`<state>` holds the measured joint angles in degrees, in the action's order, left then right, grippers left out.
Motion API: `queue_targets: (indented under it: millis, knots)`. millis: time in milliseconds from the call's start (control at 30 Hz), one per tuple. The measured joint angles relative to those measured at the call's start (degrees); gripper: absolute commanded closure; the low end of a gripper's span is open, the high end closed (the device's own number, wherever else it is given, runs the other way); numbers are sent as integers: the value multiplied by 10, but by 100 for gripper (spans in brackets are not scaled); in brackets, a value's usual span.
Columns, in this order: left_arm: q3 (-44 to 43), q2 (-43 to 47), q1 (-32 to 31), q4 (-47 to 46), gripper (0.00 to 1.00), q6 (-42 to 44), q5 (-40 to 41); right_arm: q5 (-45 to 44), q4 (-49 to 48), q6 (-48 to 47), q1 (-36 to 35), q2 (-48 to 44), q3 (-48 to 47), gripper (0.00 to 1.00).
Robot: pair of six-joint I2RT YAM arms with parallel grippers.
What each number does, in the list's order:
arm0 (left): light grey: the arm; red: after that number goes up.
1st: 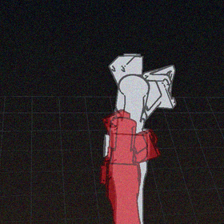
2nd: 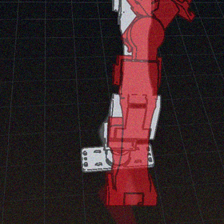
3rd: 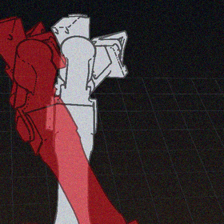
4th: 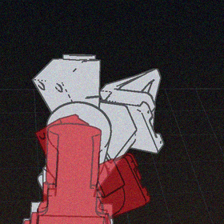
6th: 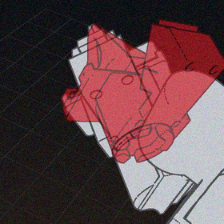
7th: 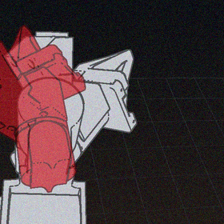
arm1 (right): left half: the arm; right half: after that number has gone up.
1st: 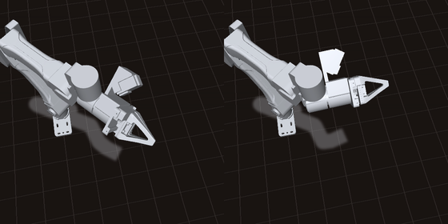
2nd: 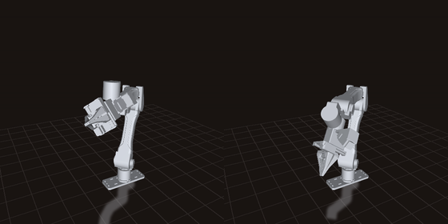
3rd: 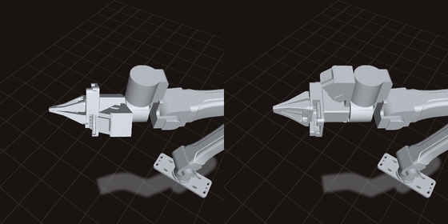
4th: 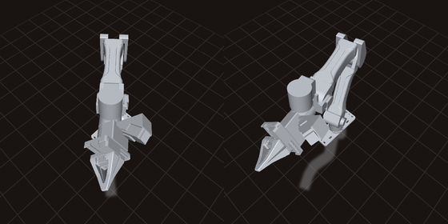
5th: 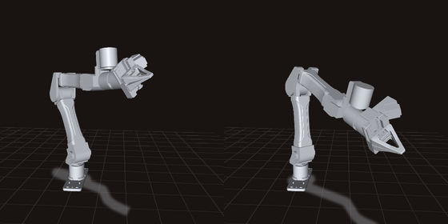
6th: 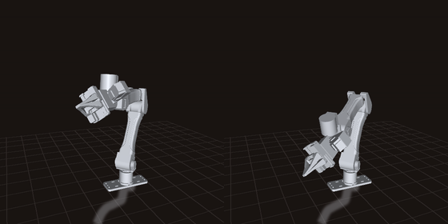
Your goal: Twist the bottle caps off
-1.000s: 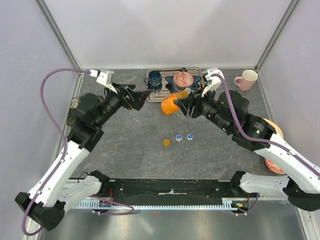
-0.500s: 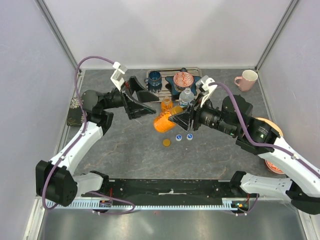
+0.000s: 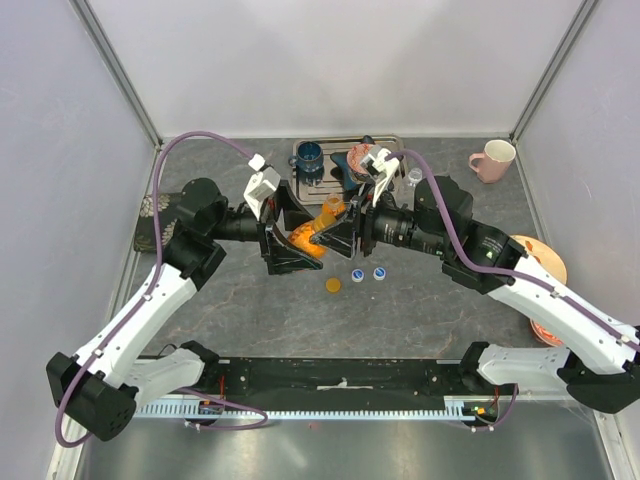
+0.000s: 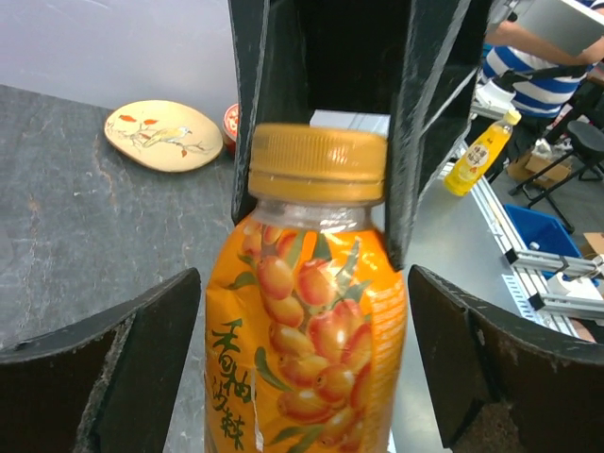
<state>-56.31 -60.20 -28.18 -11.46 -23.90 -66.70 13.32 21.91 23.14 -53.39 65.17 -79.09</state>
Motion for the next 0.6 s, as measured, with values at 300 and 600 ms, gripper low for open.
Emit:
queue_targets:
  millis: [300,600]
  knots:
    - [0,18,-17,67,21,73,19,14,-4,10,4,8,-13,100]
    - [0,20,-19,88,59,96,27,19,-1,11,4,9,-14,100]
